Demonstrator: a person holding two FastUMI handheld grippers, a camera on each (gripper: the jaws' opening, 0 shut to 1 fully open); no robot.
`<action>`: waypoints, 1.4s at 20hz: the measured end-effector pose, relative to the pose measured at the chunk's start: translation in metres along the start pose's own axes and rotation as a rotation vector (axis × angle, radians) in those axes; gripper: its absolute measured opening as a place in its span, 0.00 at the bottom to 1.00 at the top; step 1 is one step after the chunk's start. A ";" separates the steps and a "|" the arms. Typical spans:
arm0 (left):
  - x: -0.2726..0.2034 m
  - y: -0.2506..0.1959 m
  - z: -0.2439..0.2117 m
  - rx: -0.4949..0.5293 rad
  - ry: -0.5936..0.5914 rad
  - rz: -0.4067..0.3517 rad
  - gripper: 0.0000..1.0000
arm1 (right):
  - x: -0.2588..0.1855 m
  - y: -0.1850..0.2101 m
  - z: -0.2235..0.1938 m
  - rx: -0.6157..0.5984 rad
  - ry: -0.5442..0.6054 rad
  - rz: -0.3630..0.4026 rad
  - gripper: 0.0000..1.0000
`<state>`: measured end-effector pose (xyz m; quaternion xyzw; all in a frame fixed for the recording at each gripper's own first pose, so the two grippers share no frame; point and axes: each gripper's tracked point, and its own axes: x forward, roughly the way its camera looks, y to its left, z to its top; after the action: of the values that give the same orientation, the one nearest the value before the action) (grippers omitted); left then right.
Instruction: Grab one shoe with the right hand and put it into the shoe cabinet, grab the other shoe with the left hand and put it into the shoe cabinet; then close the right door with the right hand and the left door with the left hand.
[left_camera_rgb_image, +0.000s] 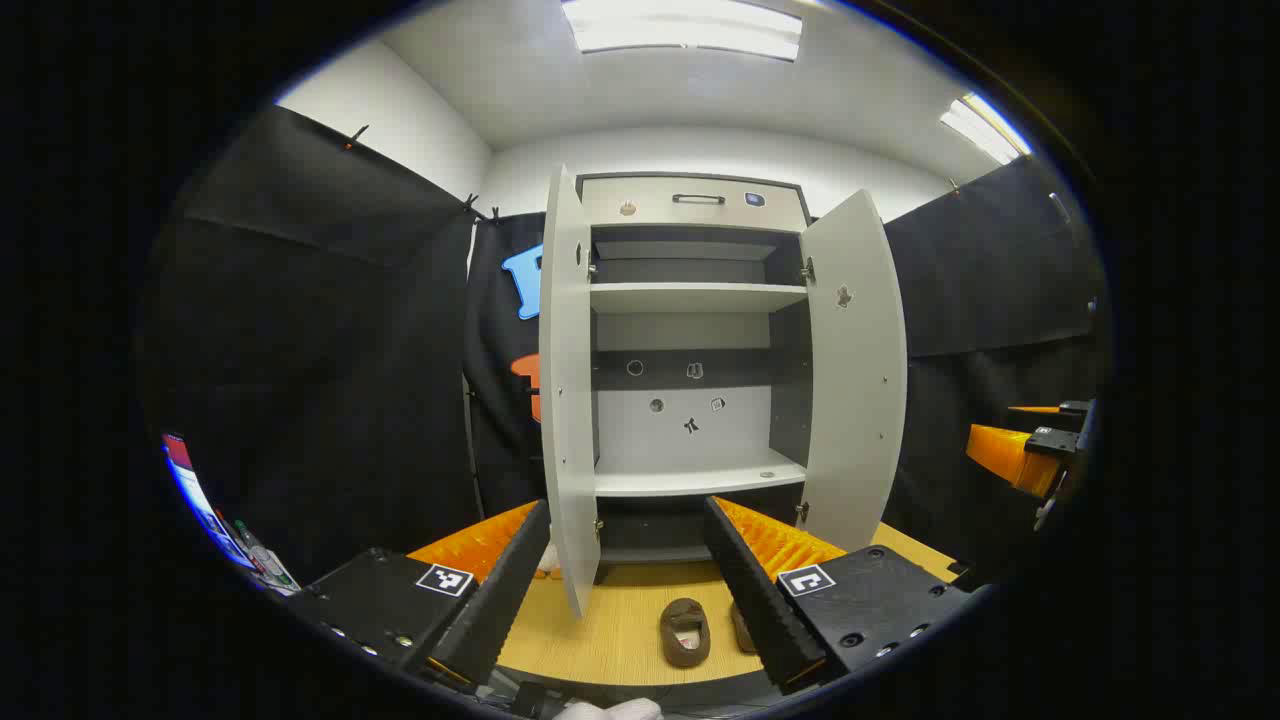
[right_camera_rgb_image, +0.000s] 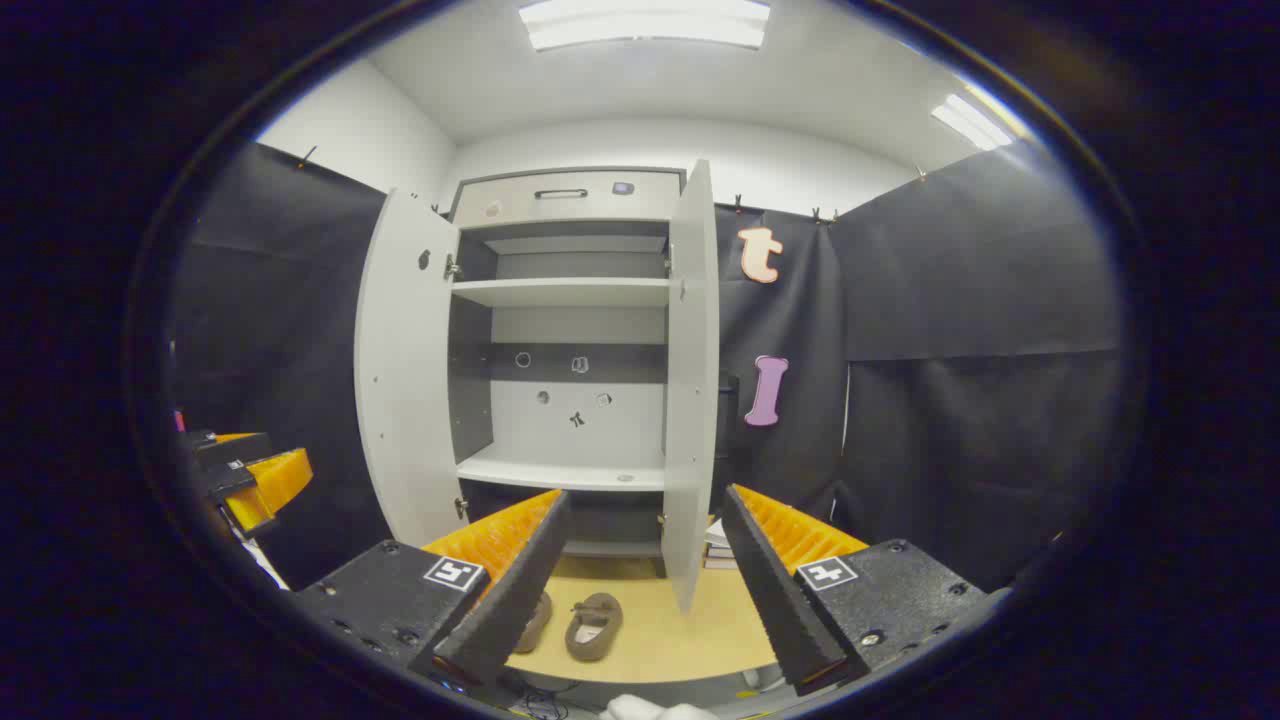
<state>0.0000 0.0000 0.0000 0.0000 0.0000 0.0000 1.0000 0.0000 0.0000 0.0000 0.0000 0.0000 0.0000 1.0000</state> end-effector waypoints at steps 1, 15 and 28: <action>0.000 0.000 0.001 -0.001 -0.003 0.002 0.95 | 0.001 0.001 0.000 -0.001 0.002 -0.001 0.99; -0.016 0.018 0.001 0.011 -0.010 0.022 0.95 | 0.003 0.020 -0.012 -0.019 0.036 0.019 0.99; -0.013 0.039 -0.016 0.027 0.039 0.122 0.94 | 0.101 0.092 -0.209 -0.089 0.441 0.193 0.99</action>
<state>-0.0126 0.0392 -0.0161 0.0134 0.0197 0.0607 0.9979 0.1009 0.0922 -0.2095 -0.0442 0.2183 0.0957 0.9702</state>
